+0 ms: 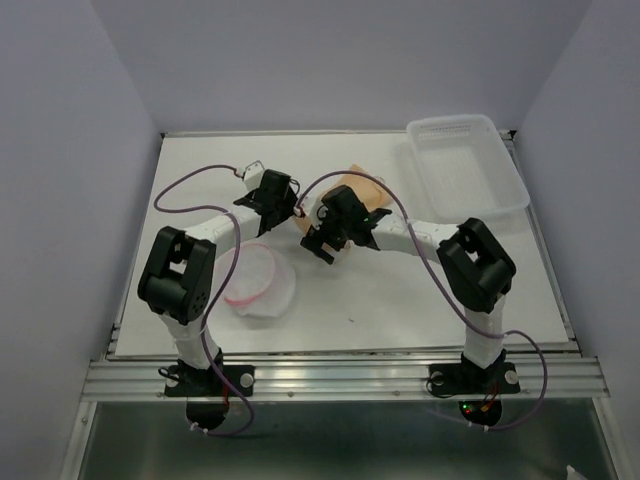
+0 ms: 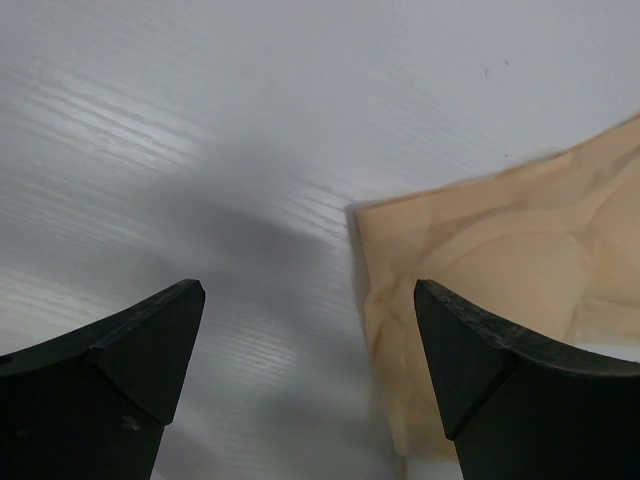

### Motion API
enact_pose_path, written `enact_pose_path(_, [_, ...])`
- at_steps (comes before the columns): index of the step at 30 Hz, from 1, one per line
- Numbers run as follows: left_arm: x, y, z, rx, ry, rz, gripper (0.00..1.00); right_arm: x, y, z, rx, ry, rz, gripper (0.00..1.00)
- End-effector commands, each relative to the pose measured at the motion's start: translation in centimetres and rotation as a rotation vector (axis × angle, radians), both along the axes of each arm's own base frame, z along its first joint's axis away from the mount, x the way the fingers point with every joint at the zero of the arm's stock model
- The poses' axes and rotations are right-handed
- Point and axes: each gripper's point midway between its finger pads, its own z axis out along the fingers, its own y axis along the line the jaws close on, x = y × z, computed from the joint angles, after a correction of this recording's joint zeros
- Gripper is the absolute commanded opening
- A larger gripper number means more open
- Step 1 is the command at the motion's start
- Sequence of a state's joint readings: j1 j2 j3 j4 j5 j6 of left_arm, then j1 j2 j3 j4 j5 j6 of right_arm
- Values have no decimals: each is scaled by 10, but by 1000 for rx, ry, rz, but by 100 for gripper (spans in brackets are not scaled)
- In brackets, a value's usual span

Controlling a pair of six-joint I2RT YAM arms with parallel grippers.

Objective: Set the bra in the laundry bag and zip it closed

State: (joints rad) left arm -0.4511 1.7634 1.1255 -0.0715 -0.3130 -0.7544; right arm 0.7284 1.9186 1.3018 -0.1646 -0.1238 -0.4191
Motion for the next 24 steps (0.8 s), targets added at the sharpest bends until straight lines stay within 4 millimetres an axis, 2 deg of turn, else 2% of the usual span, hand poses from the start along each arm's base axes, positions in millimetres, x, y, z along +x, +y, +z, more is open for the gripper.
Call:
enact_pose_path(1, [5,42,31,-31,-80,147,99,29,6,7,-16,-81,-30,100])
enact_pose_path(4, [4,56,34,-30,-82,176,99,39,11,0,-25,-95,-36,100])
enact_pose_path(7, [2,62,38,-32,-91,189,99,44,15,-12,-50,-97,-47,98])
enact_pose_path(10, [3,66,44,-26,-107,200,99,52,5,-24,-105,-113,-104,86])
enact_pose_path(11, [3,69,46,-18,-112,208,99,54,1,-27,-120,-120,-118,67])
enact_pose_path(13, [4,71,48,-2,-110,213,99,50,-3,-36,-147,-122,-130,51])
enact_pose_path(14, [5,73,48,9,-110,222,99,55,-7,-35,-158,-147,-157,32])
enact_pose_path(17, [6,76,51,26,-108,227,99,60,-14,-34,-175,-174,-201,6])
enact_pose_path(18, [6,77,51,33,-109,231,99,63,-17,-31,-174,-193,-228,1])
enact_pose_path(19, [7,77,54,32,-116,229,99,65,-17,-29,-169,-204,-239,1])
enact_pose_path(21, [8,77,58,39,-124,222,99,76,-17,-11,-131,-262,-295,1])
enact_pose_path(24, [8,76,65,38,-142,207,99,83,-9,19,-26,-290,-351,1])
